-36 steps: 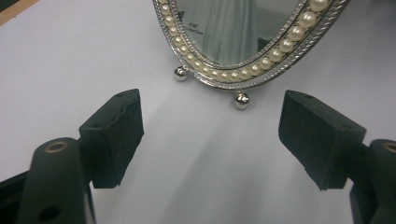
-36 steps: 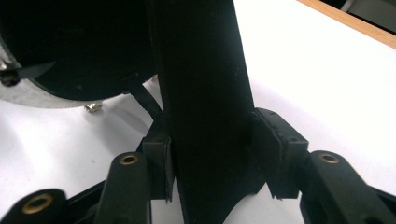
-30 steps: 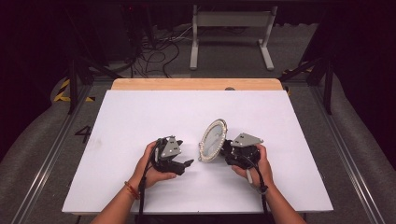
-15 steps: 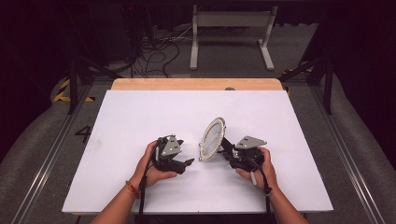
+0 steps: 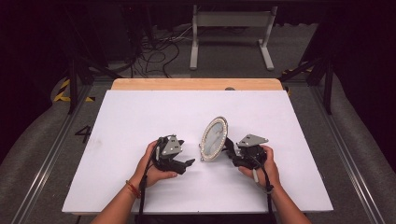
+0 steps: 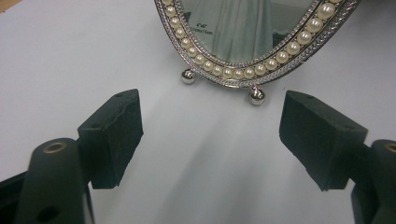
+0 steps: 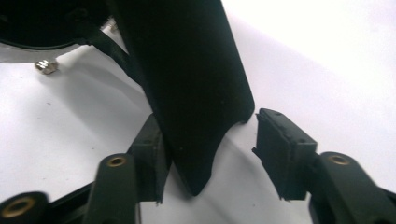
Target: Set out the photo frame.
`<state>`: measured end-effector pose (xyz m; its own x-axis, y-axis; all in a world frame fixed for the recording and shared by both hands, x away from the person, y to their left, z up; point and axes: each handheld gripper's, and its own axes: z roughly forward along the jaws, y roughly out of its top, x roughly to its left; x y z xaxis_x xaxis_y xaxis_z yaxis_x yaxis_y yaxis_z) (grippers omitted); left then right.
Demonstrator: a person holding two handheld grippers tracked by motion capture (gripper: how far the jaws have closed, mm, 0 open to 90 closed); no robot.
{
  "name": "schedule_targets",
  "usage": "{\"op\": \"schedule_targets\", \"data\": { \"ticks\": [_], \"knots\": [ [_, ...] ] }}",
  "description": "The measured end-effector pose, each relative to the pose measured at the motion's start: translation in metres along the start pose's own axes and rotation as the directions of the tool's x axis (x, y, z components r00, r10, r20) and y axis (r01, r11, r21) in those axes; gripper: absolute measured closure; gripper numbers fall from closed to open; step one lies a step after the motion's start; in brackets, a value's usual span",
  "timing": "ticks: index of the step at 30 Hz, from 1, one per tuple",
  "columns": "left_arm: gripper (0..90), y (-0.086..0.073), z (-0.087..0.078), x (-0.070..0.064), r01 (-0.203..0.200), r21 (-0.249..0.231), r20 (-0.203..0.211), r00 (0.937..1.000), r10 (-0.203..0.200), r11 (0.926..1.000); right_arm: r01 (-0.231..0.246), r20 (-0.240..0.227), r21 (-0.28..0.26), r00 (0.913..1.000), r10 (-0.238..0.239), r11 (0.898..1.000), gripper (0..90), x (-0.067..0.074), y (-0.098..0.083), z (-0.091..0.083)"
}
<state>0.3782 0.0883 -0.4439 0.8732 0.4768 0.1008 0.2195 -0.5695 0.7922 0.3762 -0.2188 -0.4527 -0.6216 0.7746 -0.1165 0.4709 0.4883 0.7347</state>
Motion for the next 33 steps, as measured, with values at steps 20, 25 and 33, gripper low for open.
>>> {"op": "schedule_targets", "data": {
  "ticks": [20, 25, 33],
  "knots": [
    [21.4, 0.0, 0.0, -0.003, -0.005, 0.007, 0.012, 0.9999, 0.005, 1.0, -0.07, -0.031, -0.146, 0.9973, 0.067, 0.987, 46.2, 0.01, 0.028, 0.003],
    [21.2, 0.001, 0.001, -0.003, -0.007, 0.006, 0.02, 0.9998, 0.007, 1.0, -0.038, -0.018, -0.143, 0.9992, 0.036, 0.989, 49.9, 0.013, 0.029, 0.004],
    [21.2, 0.002, -0.001, 0.0, 0.006, -0.009, 0.021, 0.9998, -0.006, 0.9999, 0.027, -0.044, -0.177, 0.9984, -0.036, 0.984, 54.2, 0.015, 0.027, 0.001]
  ]
}}
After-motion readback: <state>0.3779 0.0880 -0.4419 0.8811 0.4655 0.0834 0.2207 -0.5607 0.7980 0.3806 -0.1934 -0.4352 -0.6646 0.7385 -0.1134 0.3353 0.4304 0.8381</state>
